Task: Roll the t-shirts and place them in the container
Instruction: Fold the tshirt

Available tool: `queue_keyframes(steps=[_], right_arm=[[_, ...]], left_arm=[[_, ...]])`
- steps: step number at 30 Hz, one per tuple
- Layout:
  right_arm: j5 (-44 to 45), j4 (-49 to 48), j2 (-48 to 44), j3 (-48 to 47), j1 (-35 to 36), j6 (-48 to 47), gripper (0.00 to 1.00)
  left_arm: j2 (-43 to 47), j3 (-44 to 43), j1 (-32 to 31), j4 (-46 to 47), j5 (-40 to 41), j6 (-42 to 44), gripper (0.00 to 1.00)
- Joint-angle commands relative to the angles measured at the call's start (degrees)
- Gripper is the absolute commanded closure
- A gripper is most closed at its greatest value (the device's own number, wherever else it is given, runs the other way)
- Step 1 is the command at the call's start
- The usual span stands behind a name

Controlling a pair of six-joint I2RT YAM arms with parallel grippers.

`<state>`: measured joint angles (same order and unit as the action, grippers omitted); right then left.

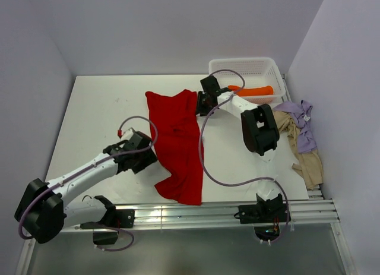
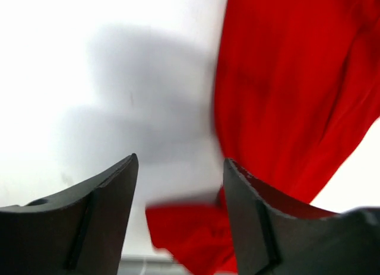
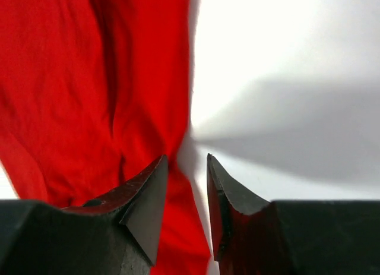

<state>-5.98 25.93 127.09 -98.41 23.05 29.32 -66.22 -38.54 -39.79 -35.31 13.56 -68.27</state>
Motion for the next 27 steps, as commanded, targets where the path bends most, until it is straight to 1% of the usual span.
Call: queue_keyframes(steps=[1,2,4,9,12,14,19,22,27], right_arm=[[-1.4,-5.2,-10.0,4.6,-0.7,-0.2,0.60],[-1.5,-5.9,-11.1,6.1,-0.7,-0.2,0.59],[-2.2,-7.3,-13.3,9.7,-0.7,-0.5,0.59],[-3.2,-10.8,-16.3,17.7,-0.6,-0.4,0.59],[-5.5,-13.4,-16.3,20.4,-0.5,-0.2,0.59],[-5.8,-13.8,-15.4,20.4,0.0,-0.1,0.58],[-5.3,-13.7,-11.9,18.9,1.3,0.0,0.57],[-5.0,-14.2,-10.0,18.0,1.9,0.0,0.57],[-1.5,-12.5,-7.2,15.0,3.1,-0.5,0.59]], left_arm=[[-1.5,-2.8,7.2,7.5,-1.5,10.7,0.37],[-3.5,-3.6,9.8,8.7,-1.8,11.7,0.37],[-5.9,-6.2,11.4,11.1,-1.2,14.5,0.37],[-15.2,-9.9,17.1,18.5,-8.3,18.1,0.38],[-21.0,-12.9,19.6,21.9,-10.0,18.7,0.40],[-24.5,-15.2,20.8,24.3,-11.0,19.0,0.42],[-28.8,-18.6,21.7,29.8,-13.1,19.0,0.44],[-32.7,-22.3,21.7,29.0,-13.1,19.3,0.47],[-38.8,-26.9,21.9,26.3,-10.6,19.7,0.50]])
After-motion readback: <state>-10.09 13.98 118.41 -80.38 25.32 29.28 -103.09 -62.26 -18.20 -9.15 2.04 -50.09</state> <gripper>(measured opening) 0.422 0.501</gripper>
